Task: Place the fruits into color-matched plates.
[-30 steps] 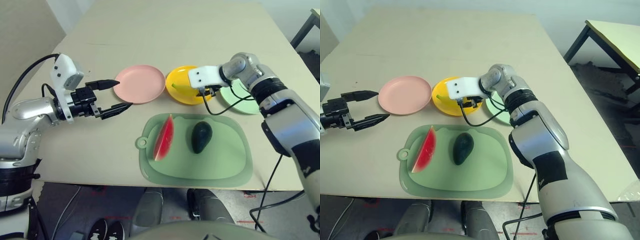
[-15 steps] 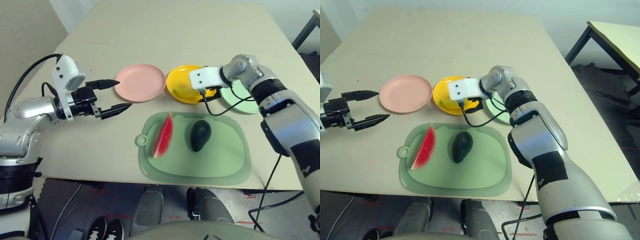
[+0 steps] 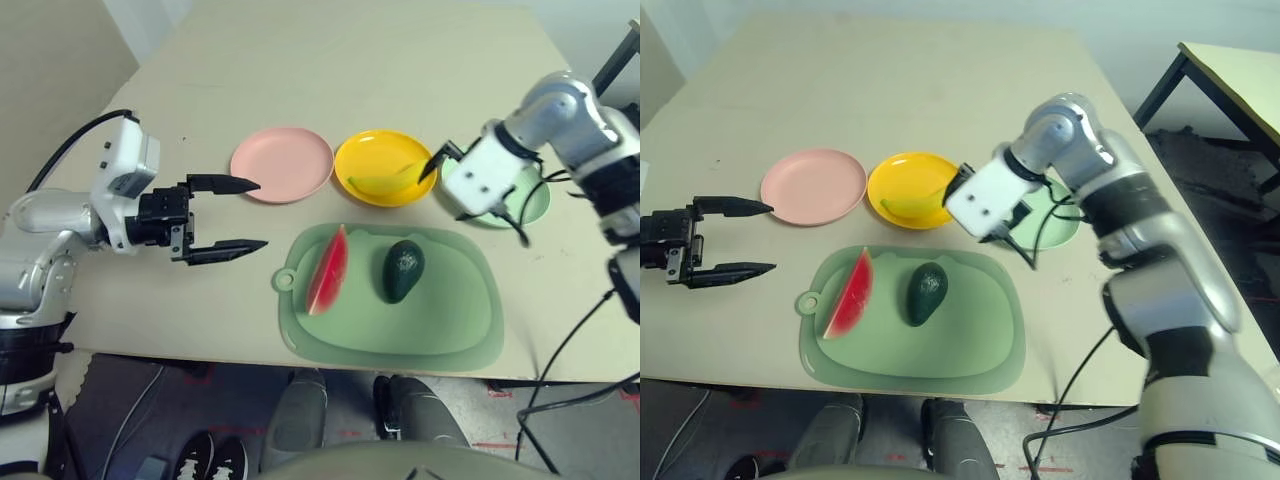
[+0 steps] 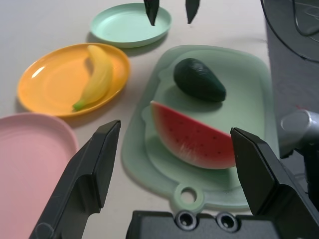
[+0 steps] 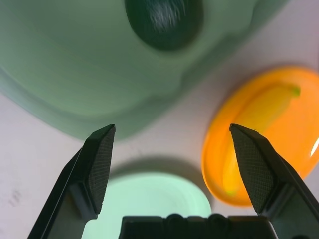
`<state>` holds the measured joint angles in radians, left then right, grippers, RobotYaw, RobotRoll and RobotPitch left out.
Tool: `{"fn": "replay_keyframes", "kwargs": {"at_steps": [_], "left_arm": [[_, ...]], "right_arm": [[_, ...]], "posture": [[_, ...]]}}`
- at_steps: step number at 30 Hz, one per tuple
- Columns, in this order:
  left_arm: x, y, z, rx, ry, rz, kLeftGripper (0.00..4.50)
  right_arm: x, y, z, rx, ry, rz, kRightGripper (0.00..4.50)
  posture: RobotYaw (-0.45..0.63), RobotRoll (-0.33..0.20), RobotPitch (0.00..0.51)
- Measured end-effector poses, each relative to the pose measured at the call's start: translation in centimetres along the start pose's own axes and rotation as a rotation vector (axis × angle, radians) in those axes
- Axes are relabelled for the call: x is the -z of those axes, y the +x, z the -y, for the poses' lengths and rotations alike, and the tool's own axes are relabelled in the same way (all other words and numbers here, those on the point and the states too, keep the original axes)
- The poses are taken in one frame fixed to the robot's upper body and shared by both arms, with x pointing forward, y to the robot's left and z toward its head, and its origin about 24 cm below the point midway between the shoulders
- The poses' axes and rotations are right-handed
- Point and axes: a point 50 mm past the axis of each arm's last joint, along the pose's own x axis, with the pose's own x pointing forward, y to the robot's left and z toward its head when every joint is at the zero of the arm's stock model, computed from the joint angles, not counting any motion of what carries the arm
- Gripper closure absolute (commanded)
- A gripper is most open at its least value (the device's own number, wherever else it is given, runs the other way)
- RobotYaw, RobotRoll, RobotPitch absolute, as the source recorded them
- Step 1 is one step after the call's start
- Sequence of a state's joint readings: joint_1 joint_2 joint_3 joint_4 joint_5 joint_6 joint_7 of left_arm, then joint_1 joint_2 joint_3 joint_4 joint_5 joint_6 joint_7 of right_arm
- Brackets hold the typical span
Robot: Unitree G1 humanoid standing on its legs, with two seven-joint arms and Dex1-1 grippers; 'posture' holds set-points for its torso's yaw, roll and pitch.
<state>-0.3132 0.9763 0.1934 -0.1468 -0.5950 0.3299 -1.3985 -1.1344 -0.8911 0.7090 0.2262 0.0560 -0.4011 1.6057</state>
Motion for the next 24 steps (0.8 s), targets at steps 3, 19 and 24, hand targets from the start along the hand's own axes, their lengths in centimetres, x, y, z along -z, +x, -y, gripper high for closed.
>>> {"fn": "replay_keyframes", "kwargs": {"at_steps": [3, 19, 24], "left_arm": [[-0.2, 0.5, 0.0, 0.022, 0.001, 0.003, 0.0], [-0.8, 1.0, -0.2, 0.041, 0.006, -0.004, 0.0], [-0.8, 1.1, -0.2, 0.036, 0.003, -0.007, 0.0]], "right_arm": [[-1.7, 1.7, -0.2, -0.02, 0.0, 0.101, 0.02], [-1.8, 4.9, 0.9, 0.037, 0.061, 0.105, 0.02], [-1.7, 5.0, 1.0, 0.034, 0.065, 0.09, 0.02]], "posture": [[0.07, 0.0, 0.127], [0.07, 0.0, 0.139], [0.08, 0.0, 0.139]]}}
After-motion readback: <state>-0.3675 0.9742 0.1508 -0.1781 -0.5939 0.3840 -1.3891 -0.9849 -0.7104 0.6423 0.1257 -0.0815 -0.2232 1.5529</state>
